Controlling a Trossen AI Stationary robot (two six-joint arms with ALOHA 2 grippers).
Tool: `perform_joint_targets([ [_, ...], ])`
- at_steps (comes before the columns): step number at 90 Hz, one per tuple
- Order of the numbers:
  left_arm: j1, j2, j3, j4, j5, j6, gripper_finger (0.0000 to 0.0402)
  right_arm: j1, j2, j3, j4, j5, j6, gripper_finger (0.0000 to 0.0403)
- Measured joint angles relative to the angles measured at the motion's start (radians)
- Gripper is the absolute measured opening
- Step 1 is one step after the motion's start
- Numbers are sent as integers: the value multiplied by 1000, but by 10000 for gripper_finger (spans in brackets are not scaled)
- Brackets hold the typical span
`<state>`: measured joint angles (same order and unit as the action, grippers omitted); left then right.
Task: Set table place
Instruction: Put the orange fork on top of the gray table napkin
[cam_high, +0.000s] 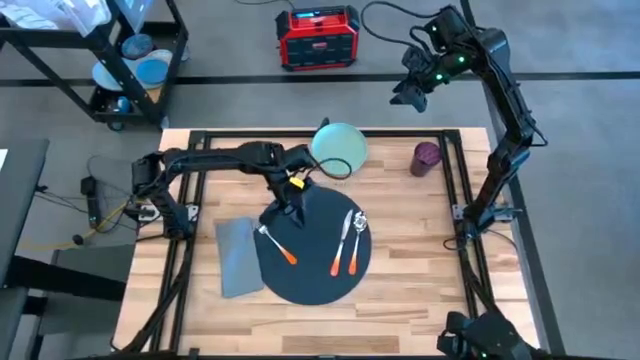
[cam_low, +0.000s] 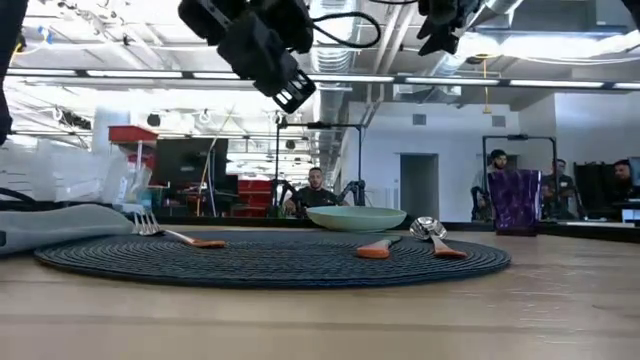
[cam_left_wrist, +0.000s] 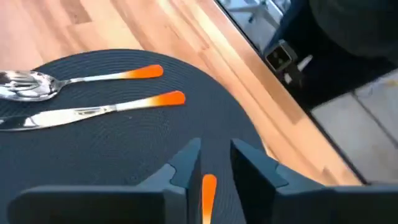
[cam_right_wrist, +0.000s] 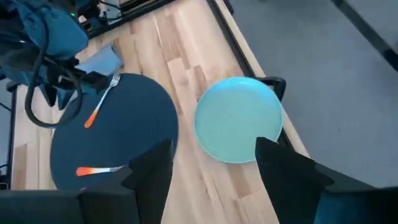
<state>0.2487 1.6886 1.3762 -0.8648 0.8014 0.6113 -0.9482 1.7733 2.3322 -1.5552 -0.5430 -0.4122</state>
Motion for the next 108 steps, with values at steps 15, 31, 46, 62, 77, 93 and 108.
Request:
perform_joint_targets([
  [15,-20,0,-6,12,-13,-65,89,1,0,0,-5,7,-3,216],
  [31,-32,-1,-50,-155,33,12,89,8,0,0,-6,-13,-5,216],
  [46,-32,15,-132,-142,16,34,89,22,0,0,-7,-22,-6,217],
  [62,-38,17,-170,-58,-175,74,89,26,0,0,-9,-35,-6,217],
  [77,-38,-4,-251,152,-169,52,68,26,0,0,-13,-35,-6,217],
  [93,-48,-107,-473,459,-127,-91,21,26,0,0,-16,-36,-7,217],
  [108,-62,-262,-702,599,-153,-198,2,26,0,0,-16,-36,-7,217],
])
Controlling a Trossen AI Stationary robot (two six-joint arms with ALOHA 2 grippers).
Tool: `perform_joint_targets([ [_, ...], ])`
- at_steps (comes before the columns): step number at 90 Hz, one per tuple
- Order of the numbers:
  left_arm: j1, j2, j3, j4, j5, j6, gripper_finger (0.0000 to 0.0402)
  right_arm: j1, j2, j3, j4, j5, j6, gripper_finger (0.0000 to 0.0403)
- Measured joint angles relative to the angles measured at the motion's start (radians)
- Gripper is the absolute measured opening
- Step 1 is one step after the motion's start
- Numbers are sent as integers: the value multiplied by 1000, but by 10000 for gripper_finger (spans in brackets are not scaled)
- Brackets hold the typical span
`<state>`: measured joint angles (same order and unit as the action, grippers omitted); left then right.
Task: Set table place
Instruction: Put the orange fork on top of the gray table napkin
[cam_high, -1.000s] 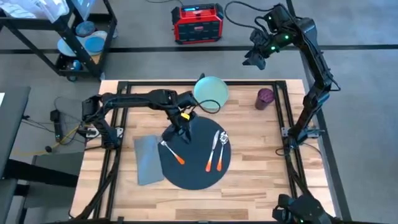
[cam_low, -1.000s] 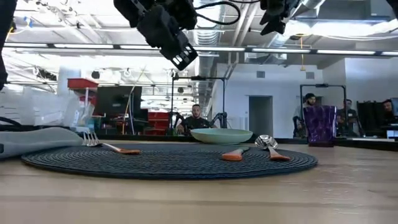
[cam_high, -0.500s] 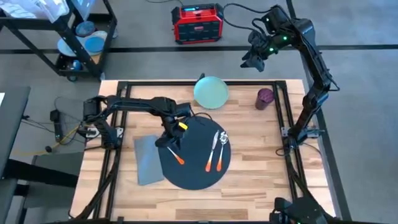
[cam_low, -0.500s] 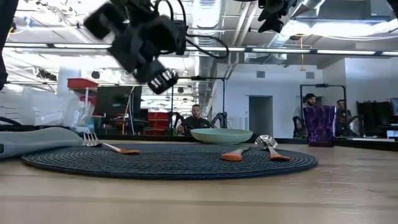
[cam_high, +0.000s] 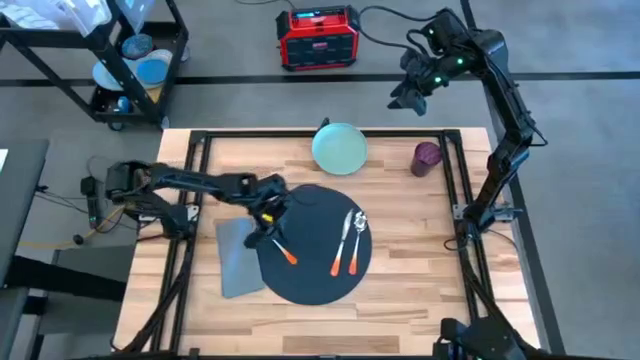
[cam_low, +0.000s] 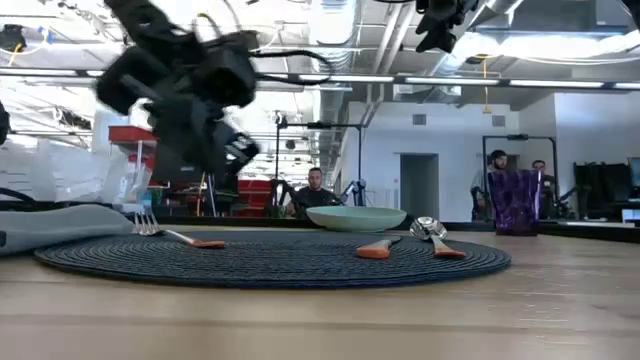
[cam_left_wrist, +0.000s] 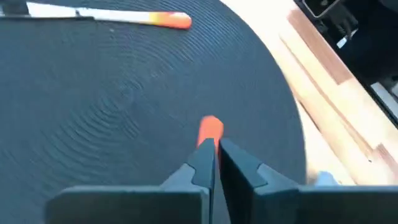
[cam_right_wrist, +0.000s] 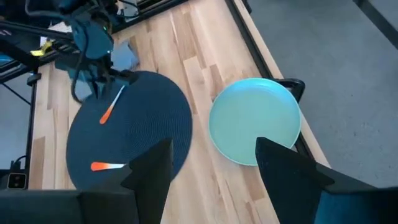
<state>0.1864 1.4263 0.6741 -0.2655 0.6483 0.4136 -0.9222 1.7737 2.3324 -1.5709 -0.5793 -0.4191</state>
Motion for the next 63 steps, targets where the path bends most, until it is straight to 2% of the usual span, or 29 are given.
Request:
perform_joint_targets([
  [12,4,-144,-97,78,-137,21,3,6,0,0,1,0,36,217],
  [25,-14,-227,-122,48,-261,271,3,12,0,0,0,-2,51,217],
  [37,-24,-221,-113,-92,-251,464,3,13,0,0,0,-29,52,218],
  [50,-49,-178,-86,-259,-217,523,9,13,0,0,0,-35,51,230],
  [63,-60,-137,-16,-329,-213,563,23,13,0,0,0,-35,48,243],
])
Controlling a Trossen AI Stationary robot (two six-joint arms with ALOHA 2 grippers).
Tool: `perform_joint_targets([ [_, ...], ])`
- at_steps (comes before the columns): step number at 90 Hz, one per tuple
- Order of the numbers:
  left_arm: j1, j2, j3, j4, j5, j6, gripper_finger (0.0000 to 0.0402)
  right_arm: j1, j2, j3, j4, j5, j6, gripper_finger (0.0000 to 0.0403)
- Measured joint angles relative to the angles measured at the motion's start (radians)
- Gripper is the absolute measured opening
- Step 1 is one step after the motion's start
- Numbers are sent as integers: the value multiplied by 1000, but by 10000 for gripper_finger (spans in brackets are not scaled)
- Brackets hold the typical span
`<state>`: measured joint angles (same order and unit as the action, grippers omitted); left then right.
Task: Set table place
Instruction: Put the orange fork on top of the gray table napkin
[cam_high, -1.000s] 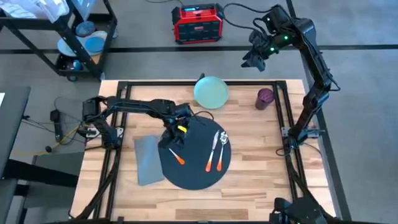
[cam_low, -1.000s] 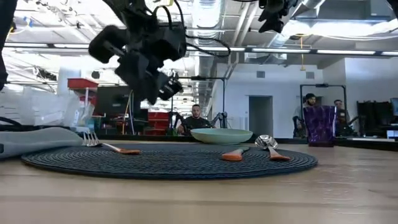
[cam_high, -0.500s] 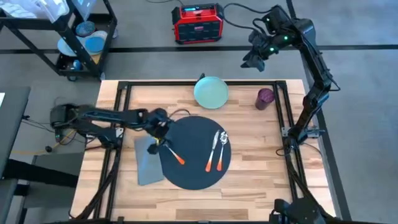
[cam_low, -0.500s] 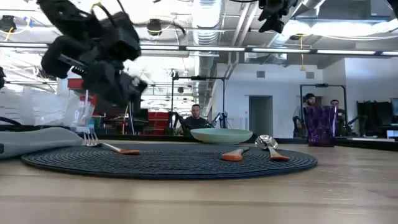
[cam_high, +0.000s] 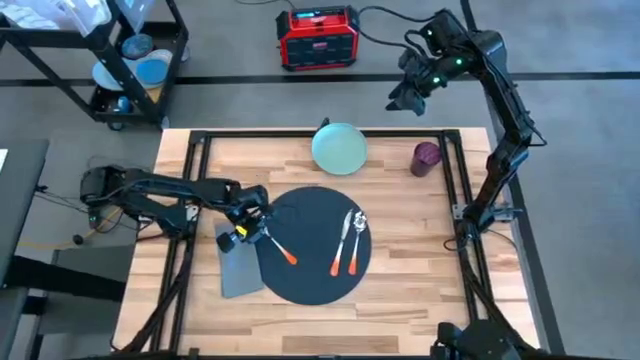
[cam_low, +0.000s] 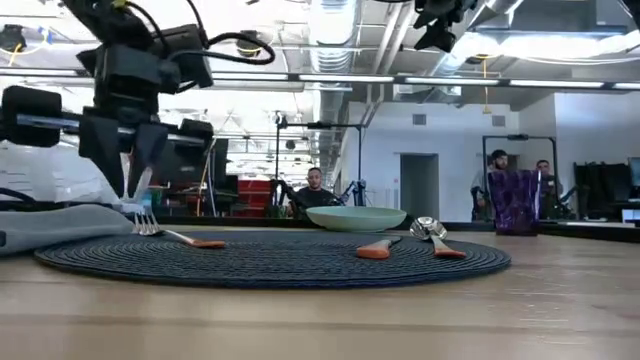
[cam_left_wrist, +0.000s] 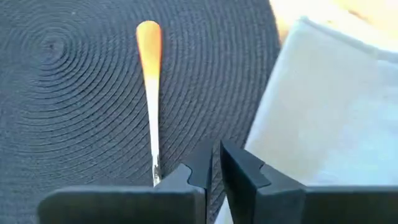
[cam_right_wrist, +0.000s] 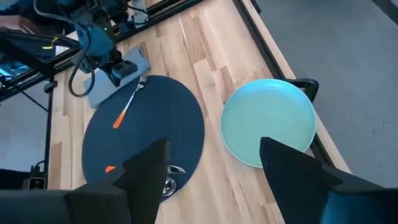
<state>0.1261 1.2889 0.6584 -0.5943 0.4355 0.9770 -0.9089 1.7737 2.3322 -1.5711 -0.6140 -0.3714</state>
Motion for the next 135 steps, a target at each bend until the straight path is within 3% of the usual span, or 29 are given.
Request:
perform_joint_targets([
  [24,40,13,48,29,56,-107,53,0,0,0,0,0,-4,245],
  [51,52,177,78,-40,51,-78,80,0,0,0,0,3,1,245],
  [73,75,236,160,-28,23,-123,83,5,0,0,0,10,4,245],
  [135,77,333,157,10,6,-118,82,4,0,0,0,11,5,245],
])
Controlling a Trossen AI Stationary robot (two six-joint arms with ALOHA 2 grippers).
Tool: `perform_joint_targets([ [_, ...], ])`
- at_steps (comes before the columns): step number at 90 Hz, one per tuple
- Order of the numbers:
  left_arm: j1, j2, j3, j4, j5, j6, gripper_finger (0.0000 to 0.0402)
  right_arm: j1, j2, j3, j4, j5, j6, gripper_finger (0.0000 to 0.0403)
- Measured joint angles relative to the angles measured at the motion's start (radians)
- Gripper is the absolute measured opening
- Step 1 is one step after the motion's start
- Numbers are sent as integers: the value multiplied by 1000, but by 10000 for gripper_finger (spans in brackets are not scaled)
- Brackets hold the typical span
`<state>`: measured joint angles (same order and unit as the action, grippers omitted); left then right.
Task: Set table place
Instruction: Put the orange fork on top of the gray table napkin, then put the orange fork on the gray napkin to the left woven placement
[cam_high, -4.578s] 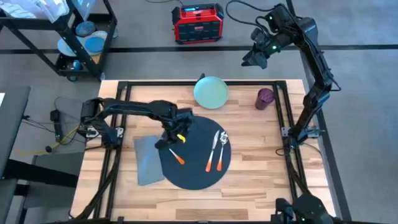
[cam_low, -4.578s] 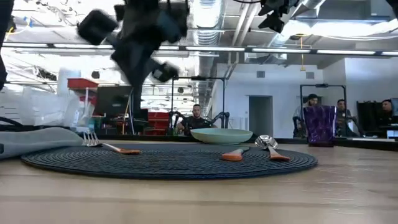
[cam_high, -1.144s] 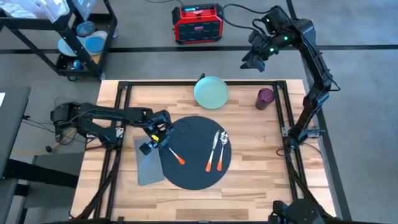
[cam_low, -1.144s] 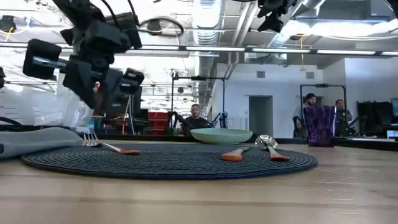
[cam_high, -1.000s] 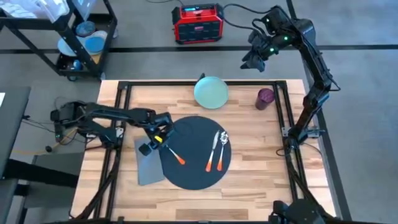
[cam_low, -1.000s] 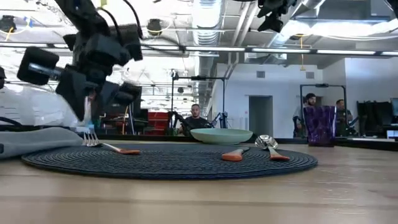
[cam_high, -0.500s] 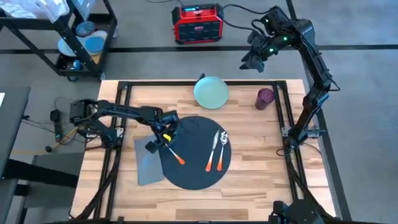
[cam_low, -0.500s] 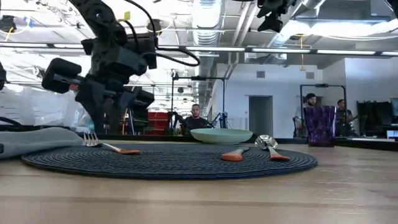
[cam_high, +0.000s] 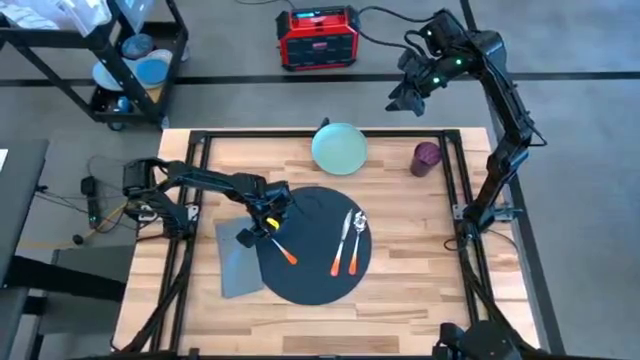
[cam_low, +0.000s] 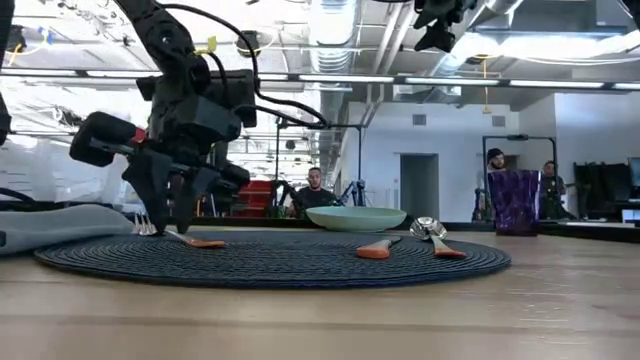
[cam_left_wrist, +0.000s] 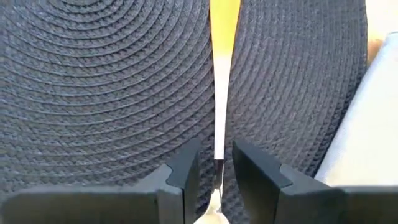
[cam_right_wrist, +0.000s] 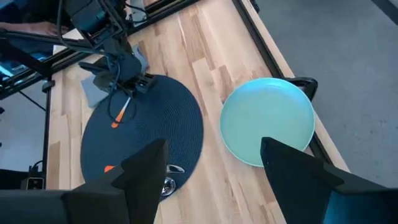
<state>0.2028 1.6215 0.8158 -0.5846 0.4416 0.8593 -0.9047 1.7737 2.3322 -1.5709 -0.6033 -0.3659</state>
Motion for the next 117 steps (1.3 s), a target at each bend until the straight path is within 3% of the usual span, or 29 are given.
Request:
perform_joint_targets([
  [16,-5,0,-3,-3,-8,11,73,0,0,0,0,0,2,245],
  [34,-19,0,-3,-10,-45,35,8,-1,0,0,0,1,2,245],
  [55,-40,-3,2,-18,-79,26,2,-1,0,0,0,6,2,245],
  [91,-77,-122,131,-244,-124,14,0,-1,0,0,0,82,34,245],
  [117,-231,-273,75,-454,-84,-1,0,-1,-2,0,0,83,35,245],
])
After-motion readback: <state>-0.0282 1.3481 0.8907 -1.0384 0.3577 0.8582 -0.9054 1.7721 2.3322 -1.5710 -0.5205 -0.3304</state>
